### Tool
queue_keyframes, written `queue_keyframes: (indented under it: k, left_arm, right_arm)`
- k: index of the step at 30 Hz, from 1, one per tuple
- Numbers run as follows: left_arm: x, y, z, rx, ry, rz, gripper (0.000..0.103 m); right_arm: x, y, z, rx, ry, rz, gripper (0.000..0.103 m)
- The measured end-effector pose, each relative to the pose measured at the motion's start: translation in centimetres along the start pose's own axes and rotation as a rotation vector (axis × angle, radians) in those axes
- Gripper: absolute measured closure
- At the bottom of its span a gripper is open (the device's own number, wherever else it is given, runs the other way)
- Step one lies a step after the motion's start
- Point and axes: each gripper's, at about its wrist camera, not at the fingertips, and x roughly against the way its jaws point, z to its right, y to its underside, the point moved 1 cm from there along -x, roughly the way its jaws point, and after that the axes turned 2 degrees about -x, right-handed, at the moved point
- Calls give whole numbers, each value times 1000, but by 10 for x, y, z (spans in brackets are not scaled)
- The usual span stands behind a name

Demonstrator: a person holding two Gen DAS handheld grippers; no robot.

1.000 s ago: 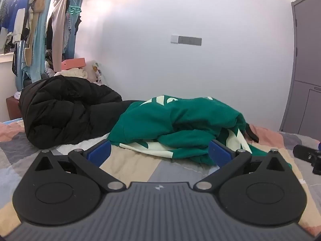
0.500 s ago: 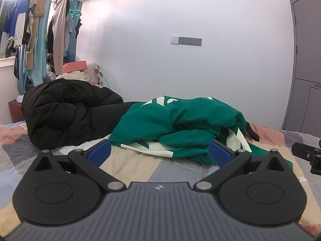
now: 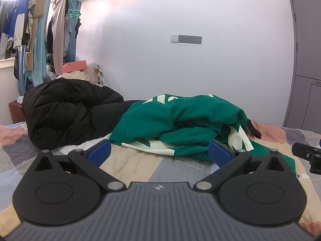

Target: Fold large clothes

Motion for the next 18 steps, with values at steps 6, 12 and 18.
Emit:
queue_keyframes:
  k: [6,12,18]
  left_arm:
    - [-2,0,0,2,4,-6,0]
    - [0,1,-1,-5,10,1,0]
    - [0,2,-4,3,13,-5,0]
  right_arm:
    - [-1,0,0,-19,1,-9,0]
    - [2,-2,-2,-11,-1,1,0]
    - [1,-3,-2,-13,0,-5,0]
